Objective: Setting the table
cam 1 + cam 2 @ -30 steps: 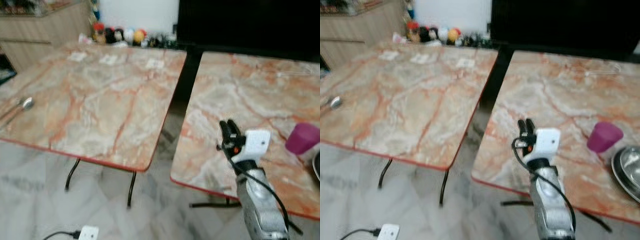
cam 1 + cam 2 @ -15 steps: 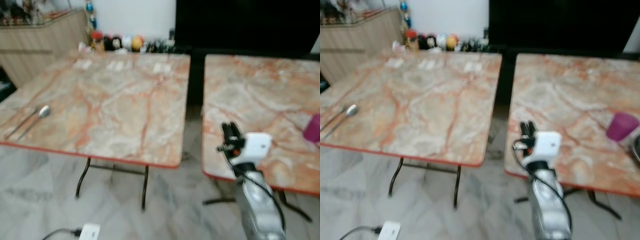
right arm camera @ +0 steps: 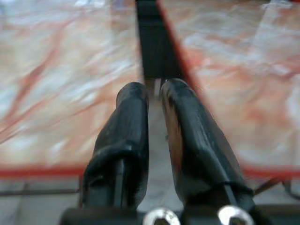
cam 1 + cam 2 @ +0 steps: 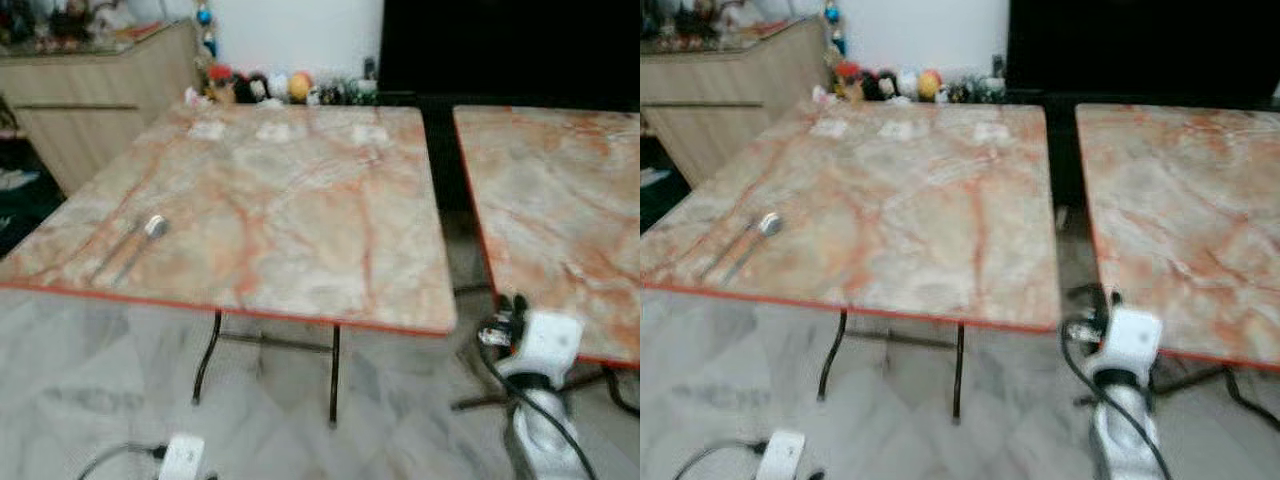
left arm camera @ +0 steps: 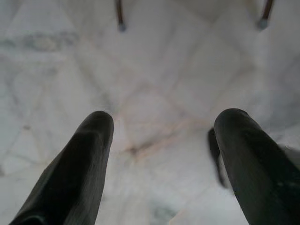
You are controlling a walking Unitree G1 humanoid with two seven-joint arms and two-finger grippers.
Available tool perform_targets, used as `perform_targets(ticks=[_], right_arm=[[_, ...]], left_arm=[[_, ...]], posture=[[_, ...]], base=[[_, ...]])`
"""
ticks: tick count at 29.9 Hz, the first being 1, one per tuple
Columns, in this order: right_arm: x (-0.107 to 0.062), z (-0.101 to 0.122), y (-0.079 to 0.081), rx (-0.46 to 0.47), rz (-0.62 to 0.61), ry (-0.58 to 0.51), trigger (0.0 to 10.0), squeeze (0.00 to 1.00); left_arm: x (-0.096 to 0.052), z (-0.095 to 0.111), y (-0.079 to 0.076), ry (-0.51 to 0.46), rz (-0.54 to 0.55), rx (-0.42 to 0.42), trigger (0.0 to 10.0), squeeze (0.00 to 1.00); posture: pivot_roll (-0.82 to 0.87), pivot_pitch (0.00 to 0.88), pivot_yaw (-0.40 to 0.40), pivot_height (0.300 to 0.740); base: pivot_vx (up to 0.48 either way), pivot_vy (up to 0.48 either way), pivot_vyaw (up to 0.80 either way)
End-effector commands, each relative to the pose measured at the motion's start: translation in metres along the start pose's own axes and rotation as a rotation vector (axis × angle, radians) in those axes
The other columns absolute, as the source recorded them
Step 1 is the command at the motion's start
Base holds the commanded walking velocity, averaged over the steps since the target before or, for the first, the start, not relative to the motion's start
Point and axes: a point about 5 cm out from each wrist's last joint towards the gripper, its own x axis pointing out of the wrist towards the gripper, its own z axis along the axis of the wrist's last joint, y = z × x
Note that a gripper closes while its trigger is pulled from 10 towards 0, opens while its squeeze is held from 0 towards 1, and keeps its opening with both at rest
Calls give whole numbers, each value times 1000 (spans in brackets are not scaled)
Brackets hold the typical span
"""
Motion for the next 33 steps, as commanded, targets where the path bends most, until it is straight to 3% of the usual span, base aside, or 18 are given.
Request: perform_targets(ticks=[1,3,4,6,8,12,17,18,19,22,23,28,29,33], right_arm=[[1,-7,-14,-25,-47,20,10000,0],[0,-14,-18,-25,-68,48,10000,0],[-2,-29,-26,-14,-135,115,10000,0],[-4,-36,-31,-6,-183,144,10000,0],[-11,-51,-41,26,-313,208,10000,0],[-19,-63,-45,66,-382,249,10000,0],[-25,-97,-25,109,-229,464,10000,0],[-25,-97,-25,109,-229,464,10000,0],[-27,-107,-17,92,-153,537,10000,0],[-30,-115,-9,86,-94,594,10000,0],[-36,-123,0,36,-18,663,10000,0],[-43,-131,8,-42,59,721,10000,0],[-46,-135,10,-74,79,751,10000,0],[-50,-138,8,-62,60,781,10000,0]], left_arm=[[0,0,-2,1,2,-13,10000,0],[0,0,-2,0,4,-17,10000,0],[0,0,-3,-1,5,-22,10000,0],[0,0,-4,-1,7,-27,10000,0],[0,0,-4,-1,12,-38,10000,0],[0,-2,-5,1,16,-45,10000,0],[-1,-4,-3,10,18,-48,10000,0],[-1,-4,-3,10,18,-48,10000,0],[-1,-4,-4,10,18,-49,10000,0],[-1,-4,-4,10,17,-51,10000,0],[-1,-4,-4,9,16,-50,10000,0],[-1,-2,-4,0,16,-39,10000,0],[1,5,-4,-31,15,-31,10000,0],[6,35,-3,-146,11,-81,10000,0]], posture=[[-94,9,32,732],[-92,12,27,732],[-89,13,23,732],[-84,16,20,732],[-75,18,13,732],[-69,21,11,732],[-78,26,19,732],[-78,26,19,732],[-77,24,21,732],[-80,22,24,732],[-74,23,24,732],[-73,24,26,732],[-60,26,27,732],[-48,28,31,732]], base=[[0,480,0],[0,480,0],[0,480,0],[0,480,0],[0,480,0],[0,480,0],[0,480,0],[0,480,0],[0,480,0],[0,480,0],[0,480,0],[0,288,0],[0,0,0],[0,0,0]])
